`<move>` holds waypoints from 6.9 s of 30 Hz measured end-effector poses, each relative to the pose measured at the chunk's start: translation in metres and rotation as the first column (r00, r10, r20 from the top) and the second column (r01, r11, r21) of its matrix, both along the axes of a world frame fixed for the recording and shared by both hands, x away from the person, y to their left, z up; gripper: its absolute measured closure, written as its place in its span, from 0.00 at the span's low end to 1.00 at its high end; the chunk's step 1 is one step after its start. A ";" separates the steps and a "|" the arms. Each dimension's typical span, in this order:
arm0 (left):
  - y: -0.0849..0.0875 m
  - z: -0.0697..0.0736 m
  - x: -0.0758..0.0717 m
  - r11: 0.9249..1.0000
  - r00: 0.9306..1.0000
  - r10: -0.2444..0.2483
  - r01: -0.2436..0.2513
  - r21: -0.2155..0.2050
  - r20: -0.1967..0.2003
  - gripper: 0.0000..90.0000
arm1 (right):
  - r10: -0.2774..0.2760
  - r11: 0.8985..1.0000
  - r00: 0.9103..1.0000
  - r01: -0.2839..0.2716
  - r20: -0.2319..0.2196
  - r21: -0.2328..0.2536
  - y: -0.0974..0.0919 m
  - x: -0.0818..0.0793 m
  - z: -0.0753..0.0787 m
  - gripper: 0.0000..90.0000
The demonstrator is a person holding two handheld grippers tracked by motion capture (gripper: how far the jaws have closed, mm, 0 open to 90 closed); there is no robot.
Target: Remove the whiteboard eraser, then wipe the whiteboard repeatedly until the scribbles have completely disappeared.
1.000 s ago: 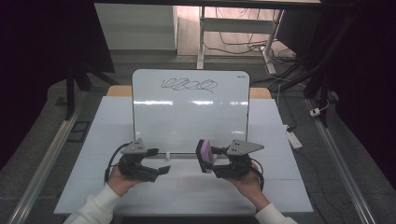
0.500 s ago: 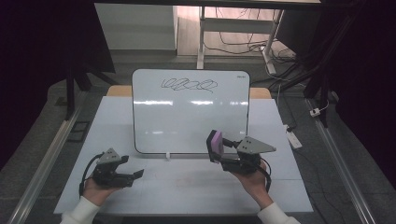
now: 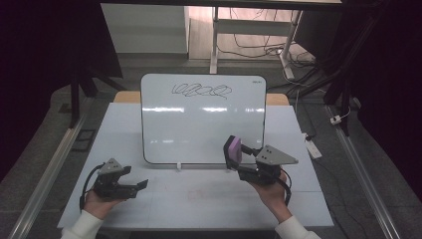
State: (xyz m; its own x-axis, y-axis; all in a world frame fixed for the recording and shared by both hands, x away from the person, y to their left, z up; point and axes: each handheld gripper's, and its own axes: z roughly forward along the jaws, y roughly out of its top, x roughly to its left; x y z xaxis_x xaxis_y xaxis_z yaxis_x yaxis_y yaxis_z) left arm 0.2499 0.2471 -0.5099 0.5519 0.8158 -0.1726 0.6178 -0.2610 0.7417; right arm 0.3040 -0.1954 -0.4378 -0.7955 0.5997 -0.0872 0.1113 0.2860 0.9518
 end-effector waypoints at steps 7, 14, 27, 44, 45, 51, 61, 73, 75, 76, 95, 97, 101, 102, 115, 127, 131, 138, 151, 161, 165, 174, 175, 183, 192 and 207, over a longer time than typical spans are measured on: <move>0.000 0.001 0.002 1.000 1.000 -0.001 0.001 -0.010 -0.006 0.16 | -0.068 0.997 0.994 0.071 0.087 -0.034 0.002 0.002 0.016 0.44; -0.001 0.001 0.004 1.000 1.000 -0.007 0.007 -0.006 -0.010 0.16 | -0.211 0.972 0.964 0.225 0.165 -0.071 0.012 0.031 0.052 0.44; 0.003 -0.002 0.004 1.000 1.000 -0.009 0.009 -0.015 -0.022 0.16 | -0.343 0.911 0.913 0.381 0.222 -0.161 0.045 0.091 0.086 0.44; 0.004 -0.004 0.006 1.000 0.999 -0.016 0.016 -0.013 -0.029 0.16 | -0.358 0.904 0.909 0.395 0.216 -0.163 0.080 0.128 0.086 0.45; 0.004 -0.004 0.006 1.000 0.999 -0.017 0.016 -0.013 -0.029 0.16 | -0.356 0.906 0.910 0.392 0.213 -0.160 0.083 0.128 0.086 0.45; 0.004 -0.004 0.005 1.000 0.999 -0.018 0.017 -0.015 -0.029 0.16 | -0.315 0.924 0.925 0.350 0.214 -0.156 0.098 0.130 0.083 0.45; 0.004 -0.005 0.006 1.000 0.999 -0.020 0.019 -0.017 -0.034 0.16 | -0.368 0.913 0.900 0.397 0.235 -0.093 0.090 0.142 0.093 0.45; 0.004 -0.006 0.005 1.000 0.999 -0.023 0.023 -0.015 -0.036 0.16 | -0.317 0.923 0.924 0.353 0.214 -0.155 0.106 0.139 0.088 0.45; 0.004 -0.006 0.005 1.000 0.999 -0.024 0.023 -0.015 -0.035 0.16 | -0.355 0.913 0.915 0.383 0.191 -0.141 0.096 0.140 0.089 0.45; 0.004 -0.006 0.005 1.000 0.999 -0.024 0.024 -0.015 -0.036 0.16 | -0.371 0.909 0.912 0.395 0.173 -0.133 0.091 0.141 0.090 0.45; 0.006 -0.007 0.005 1.000 0.999 -0.022 0.022 -0.018 -0.037 0.16 | -0.350 0.884 0.900 0.409 0.259 -0.228 0.119 0.143 0.078 0.45; 0.006 -0.007 0.005 1.000 0.999 -0.021 0.021 -0.020 -0.037 0.16 | -0.403 0.870 0.882 0.452 0.245 -0.198 0.106 0.146 0.082 0.45; 0.006 -0.007 0.005 1.000 0.999 -0.022 0.022 -0.018 -0.039 0.16 | -0.420 0.873 0.881 0.458 0.219 -0.168 0.095 0.149 0.083 0.45; 0.006 -0.007 0.005 1.000 0.999 -0.023 0.022 -0.018 -0.039 0.16 | -0.412 0.873 0.881 0.455 0.233 -0.177 0.099 0.149 0.081 0.45; 0.007 -0.008 0.005 1.000 0.999 -0.021 0.020 -0.020 -0.037 0.16 | -0.312 0.909 0.921 0.361 0.235 -0.208 0.134 0.142 0.075 0.45; 0.007 -0.007 0.005 1.000 0.999 -0.023 0.023 -0.021 -0.037 0.16 | -0.381 0.890 0.897 0.421 0.224 -0.174 0.122 0.151 0.082 0.45; 0.007 -0.007 0.005 0.999 0.999 -0.024 0.023 -0.022 -0.035 0.16 | -0.320 0.909 0.920 0.365 0.226 -0.200 0.151 0.148 0.077 0.45; 0.007 -0.007 0.005 0.999 0.999 -0.028 0.027 -0.022 -0.031 0.16 | -0.243 0.928 0.944 0.293 0.225 -0.230 0.181 0.143 0.074 0.45; 0.007 -0.007 0.005 0.999 0.999 -0.024 0.023 -0.023 -0.029 0.16 | -0.330 0.916 0.921 0.365 0.207 -0.168 0.153 0.150 0.086 0.45; 0.007 -0.006 0.005 0.999 0.999 -0.025 0.024 -0.024 -0.029 0.16 | -0.229 0.936 0.946 0.278 0.228 -0.214 0.191 0.143 0.073 0.45; 0.007 -0.006 0.004 0.999 0.999 -0.025 0.025 -0.026 -0.028 0.16 | -0.204 0.939 0.951 0.257 0.230 -0.230 0.197 0.140 0.072 0.45; 0.007 -0.005 0.004 0.999 0.999 -0.027 0.027 -0.025 -0.027 0.16 | -0.334 0.917 0.921 0.367 0.201 -0.156 0.164 0.151 0.086 0.45; 0.007 -0.006 0.004 0.999 0.999 -0.028 0.027 -0.023 -0.028 0.16 | -0.337 0.912 0.917 0.374 0.213 -0.167 0.166 0.151 0.085 0.45; 0.007 -0.005 0.004 0.999 0.999 -0.026 0.025 -0.027 -0.026 0.16 | -0.153 0.947 0.961 0.209 0.229 -0.243 0.223 0.140 0.068 0.45; 0.007 -0.005 0.004 0.999 0.999 -0.027 0.027 -0.027 -0.025 0.16 | -0.201 0.941 0.956 0.249 0.213 -0.230 0.210 0.142 0.076 0.45; 0.006 -0.005 0.004 0.999 0.999 -0.026 0.025 -0.026 -0.027 0.16 | -0.103 0.953 0.974 0.155 0.203 -0.260 0.241 0.135 0.062 0.45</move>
State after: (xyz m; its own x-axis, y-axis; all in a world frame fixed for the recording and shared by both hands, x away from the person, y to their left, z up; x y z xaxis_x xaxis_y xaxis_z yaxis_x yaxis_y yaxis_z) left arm 0.2536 0.2535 -0.5152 0.5670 0.7969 -0.2085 0.6317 -0.2582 0.7309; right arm 0.4390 0.0459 -0.3755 -0.6672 0.6285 -0.3998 -0.0063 0.5319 0.8468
